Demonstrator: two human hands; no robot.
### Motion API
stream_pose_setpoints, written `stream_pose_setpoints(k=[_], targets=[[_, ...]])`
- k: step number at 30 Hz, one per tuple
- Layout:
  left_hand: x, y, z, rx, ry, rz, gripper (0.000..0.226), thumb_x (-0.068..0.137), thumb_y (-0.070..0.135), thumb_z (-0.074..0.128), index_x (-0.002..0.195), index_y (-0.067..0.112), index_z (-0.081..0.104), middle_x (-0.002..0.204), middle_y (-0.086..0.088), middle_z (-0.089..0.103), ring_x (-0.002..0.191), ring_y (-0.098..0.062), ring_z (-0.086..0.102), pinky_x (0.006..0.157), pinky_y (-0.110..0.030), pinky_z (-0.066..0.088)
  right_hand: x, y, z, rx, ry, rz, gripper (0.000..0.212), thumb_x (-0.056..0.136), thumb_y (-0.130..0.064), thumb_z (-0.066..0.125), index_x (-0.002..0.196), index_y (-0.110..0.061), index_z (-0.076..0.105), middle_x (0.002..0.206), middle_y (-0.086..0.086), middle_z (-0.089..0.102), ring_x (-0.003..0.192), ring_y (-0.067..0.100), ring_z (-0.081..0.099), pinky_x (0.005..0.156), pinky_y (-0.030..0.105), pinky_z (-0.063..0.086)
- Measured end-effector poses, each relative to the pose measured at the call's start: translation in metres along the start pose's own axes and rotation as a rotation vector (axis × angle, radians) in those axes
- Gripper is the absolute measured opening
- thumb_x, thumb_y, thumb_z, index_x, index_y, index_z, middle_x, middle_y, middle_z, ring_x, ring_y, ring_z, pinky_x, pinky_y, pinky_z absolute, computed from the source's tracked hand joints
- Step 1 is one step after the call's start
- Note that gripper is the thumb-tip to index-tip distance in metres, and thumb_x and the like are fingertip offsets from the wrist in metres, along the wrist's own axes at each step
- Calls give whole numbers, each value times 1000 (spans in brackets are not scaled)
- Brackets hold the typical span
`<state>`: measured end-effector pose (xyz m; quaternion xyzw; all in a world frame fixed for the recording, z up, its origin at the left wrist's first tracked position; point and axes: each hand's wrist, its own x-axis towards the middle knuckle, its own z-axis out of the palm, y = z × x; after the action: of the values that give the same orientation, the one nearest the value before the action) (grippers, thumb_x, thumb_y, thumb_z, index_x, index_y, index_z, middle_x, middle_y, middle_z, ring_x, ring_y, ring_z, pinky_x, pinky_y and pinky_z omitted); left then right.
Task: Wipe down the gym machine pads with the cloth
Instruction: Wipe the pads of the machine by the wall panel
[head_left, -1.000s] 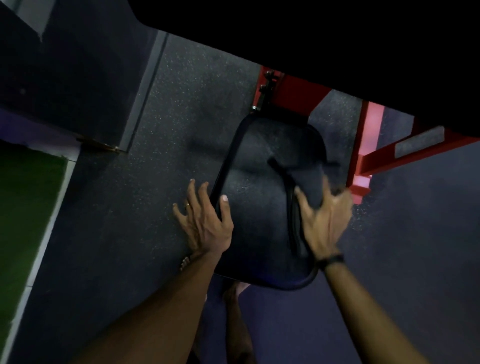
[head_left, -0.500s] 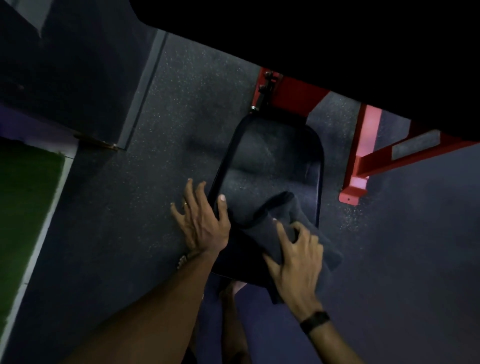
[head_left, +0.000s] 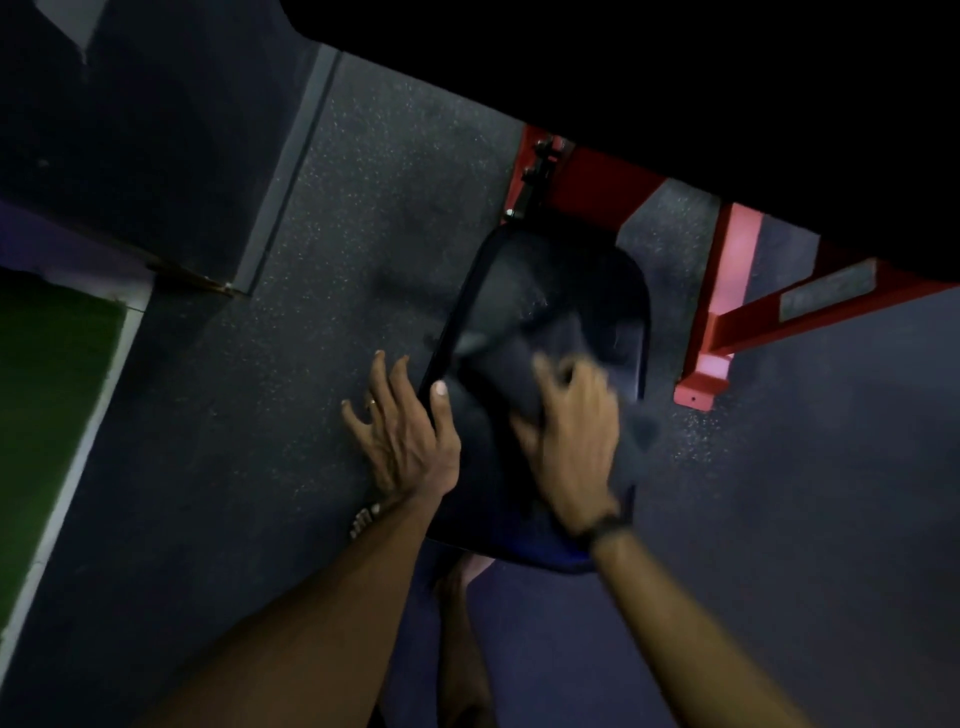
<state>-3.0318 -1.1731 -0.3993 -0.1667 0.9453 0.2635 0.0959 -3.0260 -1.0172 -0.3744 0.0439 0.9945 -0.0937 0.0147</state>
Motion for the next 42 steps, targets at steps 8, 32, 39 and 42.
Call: stream_pose_setpoints(k=[8, 32, 39, 42], targets=[[0, -3, 2, -13, 18, -19, 63, 102, 53, 16, 141, 12, 43, 156, -13, 36, 127, -34, 54, 116, -62, 19, 6, 32, -5, -38, 21, 54, 55, 79, -43, 57, 131, -24, 54, 107, 14, 54, 90, 34, 52, 72, 41, 40], [1, -2, 1, -24, 36, -18, 59, 103, 51, 23, 144, 13, 39, 160, -14, 28, 132, -34, 48, 116, -65, 16, 145, -16, 11, -71, 77, 182, 51, 87, -48, 61, 128, -17, 61, 114, 17, 56, 103, 37, 54, 77, 43, 42], [2, -4, 3, -2, 63, -19, 58, 101, 48, 25, 142, 9, 42, 158, -16, 33, 128, -36, 51, 114, -65, 20, 0, -9, -2, 16, -47, -174, 57, 80, -46, 57, 130, -19, 60, 114, 15, 55, 96, 30, 48, 73, 38, 38], [3, -3, 2, -34, 52, -26, 60, 102, 51, 21, 143, 12, 41, 159, -14, 31, 129, -33, 51, 115, -65, 18, -20, 38, -11, 35, -6, -70, 52, 80, -44, 58, 127, -21, 62, 105, 15, 58, 89, 33, 52, 70, 40, 43]])
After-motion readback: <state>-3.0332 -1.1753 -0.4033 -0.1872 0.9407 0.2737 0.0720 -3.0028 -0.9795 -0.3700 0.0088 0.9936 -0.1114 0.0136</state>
